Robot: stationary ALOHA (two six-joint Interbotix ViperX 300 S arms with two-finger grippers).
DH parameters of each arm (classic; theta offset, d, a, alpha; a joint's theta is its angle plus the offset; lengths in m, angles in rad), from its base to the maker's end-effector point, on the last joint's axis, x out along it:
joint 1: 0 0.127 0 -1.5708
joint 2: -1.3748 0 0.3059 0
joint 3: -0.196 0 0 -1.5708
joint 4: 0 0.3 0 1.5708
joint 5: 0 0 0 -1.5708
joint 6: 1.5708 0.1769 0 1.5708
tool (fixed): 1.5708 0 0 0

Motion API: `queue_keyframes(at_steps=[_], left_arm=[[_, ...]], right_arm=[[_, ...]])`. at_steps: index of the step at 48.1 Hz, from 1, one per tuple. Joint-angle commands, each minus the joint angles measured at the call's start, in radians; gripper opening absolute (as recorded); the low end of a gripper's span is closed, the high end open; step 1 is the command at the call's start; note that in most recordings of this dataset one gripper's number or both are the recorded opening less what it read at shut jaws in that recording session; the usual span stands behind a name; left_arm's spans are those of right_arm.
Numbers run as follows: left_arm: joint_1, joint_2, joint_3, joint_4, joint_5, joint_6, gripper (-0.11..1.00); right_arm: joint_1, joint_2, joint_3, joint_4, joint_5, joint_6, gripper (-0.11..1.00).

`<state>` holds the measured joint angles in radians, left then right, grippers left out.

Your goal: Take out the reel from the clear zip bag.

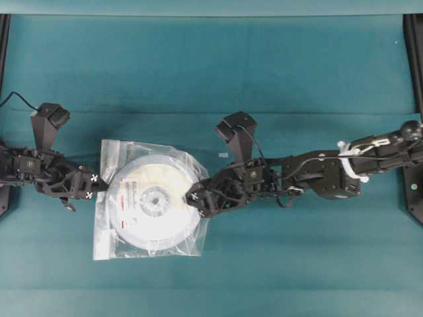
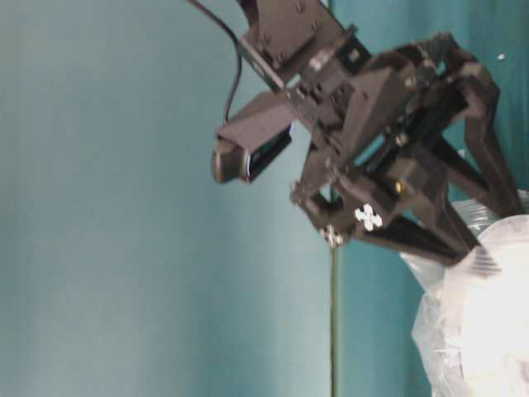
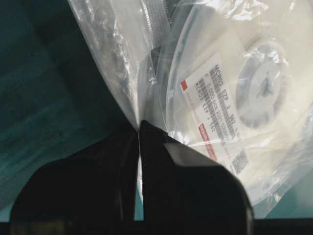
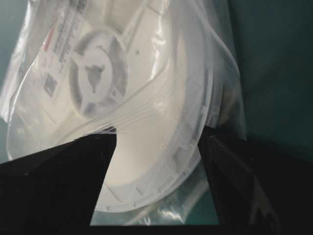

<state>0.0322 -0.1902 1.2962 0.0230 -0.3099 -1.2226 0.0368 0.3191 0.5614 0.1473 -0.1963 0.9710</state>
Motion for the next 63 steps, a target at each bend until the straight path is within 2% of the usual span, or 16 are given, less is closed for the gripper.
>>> queue_keyframes(at_steps=[1, 15, 20, 24, 33, 35, 55, 63], left_arm=[[0.003, -0.002, -0.012, 0.005, -0.005, 0.003, -0.01], [0.003, -0.002, -0.012, 0.005, -0.005, 0.003, -0.01], [0.003, -0.002, -0.012, 0.005, -0.003, 0.003, -0.01], [0.003, -0.002, -0.012, 0.005, -0.003, 0.003, -0.01], [0.003, -0.002, -0.012, 0.005, -0.003, 0.003, -0.01], [0.003, -0.002, -0.012, 0.005, -0.003, 0.003, -0.01], [0.003, -0.003, -0.014, 0.005, -0.005, 0.003, -0.01], [0.003, -0.003, -0.014, 0.005, -0.005, 0.003, -0.01]], right_arm=[[0.005, 0.006, -0.032, 0.0, -0.005, 0.009, 0.87], [0.005, 0.015, -0.038, 0.0, 0.037, 0.011, 0.86], [0.003, 0.015, -0.038, 0.002, 0.075, 0.011, 0.81], [-0.003, 0.014, -0.04, 0.003, 0.117, 0.012, 0.68], [-0.021, 0.011, -0.035, 0.003, 0.155, 0.014, 0.19], [-0.023, 0.009, -0.035, 0.003, 0.155, 0.014, 0.15], [-0.025, 0.006, -0.032, 0.003, 0.16, 0.012, 0.14], [-0.025, -0.021, 0.0, 0.003, 0.16, 0.012, 0.14]])
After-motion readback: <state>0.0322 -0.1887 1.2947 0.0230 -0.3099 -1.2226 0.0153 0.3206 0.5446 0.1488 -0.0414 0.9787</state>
